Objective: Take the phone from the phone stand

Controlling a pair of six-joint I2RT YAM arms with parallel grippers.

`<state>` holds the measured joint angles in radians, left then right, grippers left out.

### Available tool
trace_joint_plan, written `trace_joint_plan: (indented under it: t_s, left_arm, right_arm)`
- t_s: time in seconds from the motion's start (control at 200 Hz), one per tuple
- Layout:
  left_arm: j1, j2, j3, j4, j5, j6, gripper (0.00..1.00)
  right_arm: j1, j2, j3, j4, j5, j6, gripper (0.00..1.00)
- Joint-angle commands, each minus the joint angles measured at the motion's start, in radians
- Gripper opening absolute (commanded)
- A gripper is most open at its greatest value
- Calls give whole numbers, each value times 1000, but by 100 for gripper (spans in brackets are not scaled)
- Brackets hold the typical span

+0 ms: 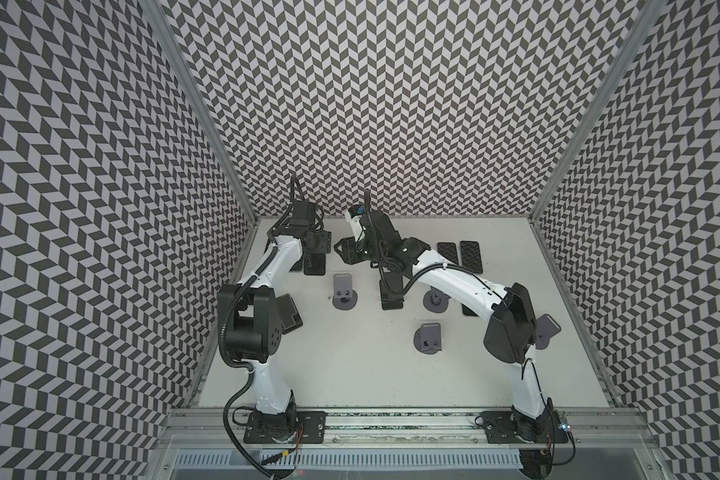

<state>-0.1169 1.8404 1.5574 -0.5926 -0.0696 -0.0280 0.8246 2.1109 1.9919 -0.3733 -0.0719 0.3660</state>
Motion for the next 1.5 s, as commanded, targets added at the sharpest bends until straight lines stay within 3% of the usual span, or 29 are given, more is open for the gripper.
trace_joint_plan:
  t_s: [0.0, 0.471, 1.497]
  left_arm:
    - [4, 4, 38, 24, -4, -4, 44]
    - [4, 54, 85, 12, -16, 16, 44]
    - [32, 224, 201, -19, -22, 23, 45]
  right_arm:
    - [-1, 26, 3, 84, 21, -31, 47]
    - [-8, 32, -67, 182, -70, -126, 49]
    - [-22, 107, -39, 113, -50, -72, 54]
